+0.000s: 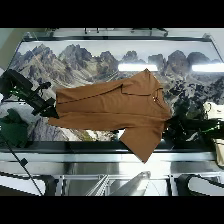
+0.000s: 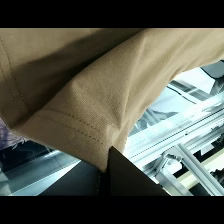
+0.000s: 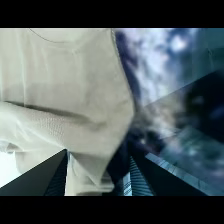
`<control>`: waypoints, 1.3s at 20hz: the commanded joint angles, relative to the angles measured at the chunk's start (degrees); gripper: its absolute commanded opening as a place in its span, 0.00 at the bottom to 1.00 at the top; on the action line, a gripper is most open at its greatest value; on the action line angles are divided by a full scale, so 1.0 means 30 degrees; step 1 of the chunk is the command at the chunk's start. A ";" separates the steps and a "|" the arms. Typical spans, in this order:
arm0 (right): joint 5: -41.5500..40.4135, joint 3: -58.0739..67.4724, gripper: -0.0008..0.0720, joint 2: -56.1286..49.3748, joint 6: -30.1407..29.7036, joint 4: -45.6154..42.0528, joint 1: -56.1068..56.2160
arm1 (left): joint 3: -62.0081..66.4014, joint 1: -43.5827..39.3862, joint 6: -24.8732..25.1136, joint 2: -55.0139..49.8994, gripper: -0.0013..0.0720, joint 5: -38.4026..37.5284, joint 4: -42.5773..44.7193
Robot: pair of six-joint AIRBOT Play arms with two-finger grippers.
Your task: Fold the shirts.
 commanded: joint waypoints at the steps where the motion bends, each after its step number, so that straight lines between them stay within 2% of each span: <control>1: -0.0240 0.0044 0.71 -0.0648 0.0095 0.0182 0.1632 | 0.0015 0.0015 0.0007 -0.0007 0.04 -0.0007 0.0000; 4: -0.0036 0.0036 0.71 -0.1129 0.0087 0.0255 0.2805 | 0.0015 0.0015 0.0015 -0.0007 0.04 0.0022 0.0007; 11: 0.1938 0.0044 0.71 -0.1115 0.0022 -0.0976 0.2492 | 0.0015 0.0015 0.0015 0.0000 0.04 0.0095 0.0015; 13: 0.2149 0.0051 0.65 -0.1107 0.0007 -0.0969 0.2062 | 0.0015 0.0015 0.0022 -0.0007 0.04 0.0182 0.0029; 15: 0.2295 0.0051 0.65 -0.1056 0.0000 -0.0954 0.1377 | 0.0015 0.0015 0.0022 -0.0007 0.04 0.0175 0.0022; 16: 0.2463 0.0051 0.62 -0.1020 -0.0036 -0.0969 0.0984 | 0.0015 0.0015 0.0022 -0.0007 0.04 0.0160 0.0022; 17: 0.2681 0.0051 0.53 -0.0984 -0.0211 -0.0947 0.0619 | 0.0007 0.0015 0.0022 0.0000 0.04 0.0160 0.0022; 19: 0.2718 0.0051 0.50 -0.0969 -0.0284 -0.0889 0.0007 | 0.0007 0.0015 0.0022 -0.0007 0.04 0.0007 0.0015; 20: 0.2718 0.0051 0.43 -0.0976 -0.0342 -0.0750 0.0015 | 0.0015 0.0015 0.0029 -0.0007 0.04 -0.0022 0.0015; 21: 0.2790 0.0044 0.21 -0.0976 -0.0758 -0.0437 0.0131 | 0.0007 0.0015 0.0029 -0.0022 0.04 -0.0022 0.0007; 23: 0.3177 0.0044 0.05 -0.0976 -0.1501 0.0801 0.0459 | 0.0015 0.0015 0.0029 -0.0036 0.04 -0.0015 0.0007; 26: 0.5064 0.0342 0.05 -0.0736 -0.2127 0.2652 0.0408 | 0.0015 0.0080 0.0765 0.0000 0.04 0.0510 -0.1778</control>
